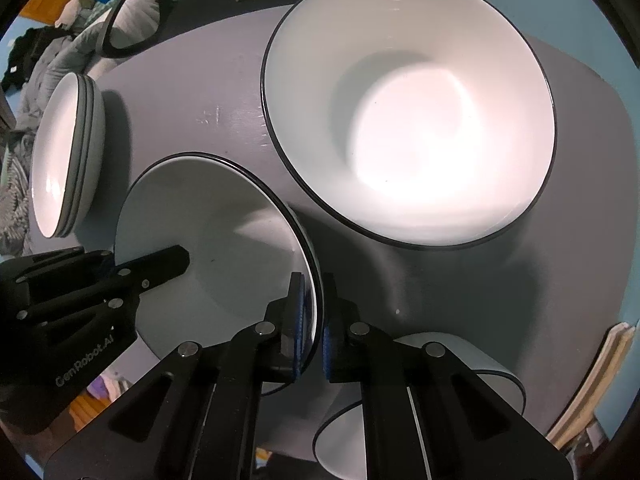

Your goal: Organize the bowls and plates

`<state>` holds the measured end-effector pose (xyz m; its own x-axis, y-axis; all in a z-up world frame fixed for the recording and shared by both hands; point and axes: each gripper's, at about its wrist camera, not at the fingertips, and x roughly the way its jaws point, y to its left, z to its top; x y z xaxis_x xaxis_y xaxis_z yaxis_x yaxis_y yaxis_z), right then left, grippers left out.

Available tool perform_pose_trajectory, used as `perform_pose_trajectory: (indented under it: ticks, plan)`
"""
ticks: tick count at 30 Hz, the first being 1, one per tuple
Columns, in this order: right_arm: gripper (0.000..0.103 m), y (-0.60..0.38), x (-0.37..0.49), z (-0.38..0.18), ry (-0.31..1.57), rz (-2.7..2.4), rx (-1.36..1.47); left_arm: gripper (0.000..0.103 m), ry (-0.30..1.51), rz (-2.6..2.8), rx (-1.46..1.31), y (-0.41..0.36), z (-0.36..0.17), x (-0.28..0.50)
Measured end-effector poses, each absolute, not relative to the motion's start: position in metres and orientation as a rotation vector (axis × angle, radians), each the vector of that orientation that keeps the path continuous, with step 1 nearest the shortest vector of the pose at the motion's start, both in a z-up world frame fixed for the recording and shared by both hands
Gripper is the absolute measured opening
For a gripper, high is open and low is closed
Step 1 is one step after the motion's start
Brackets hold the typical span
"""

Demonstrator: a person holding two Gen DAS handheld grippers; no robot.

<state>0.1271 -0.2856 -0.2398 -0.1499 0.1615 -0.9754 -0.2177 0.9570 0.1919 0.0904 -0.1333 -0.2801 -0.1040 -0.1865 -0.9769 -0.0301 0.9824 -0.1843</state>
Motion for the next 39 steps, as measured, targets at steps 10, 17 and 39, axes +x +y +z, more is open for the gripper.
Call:
perform_pose_trajectory:
  ticks: [10, 17, 39]
  plan:
    - [0.006, -0.28, 0.124, -0.237, 1.702, 0.325, -0.015, 0.006, 1.68, -0.136, -0.144, -0.13, -0.274, 0.086]
    - [0.006, -0.282, 0.124, -0.222, 1.699, 0.313, 0.01, 0.006, 1.67, -0.16, -0.12, -0.138, -0.259, 0.09]
    - [0.006, -0.332, 0.157, -0.162, 1.609, 0.233, 0.07, 0.006, 1.576, -0.255, -0.057, -0.19, -0.196, 0.146]
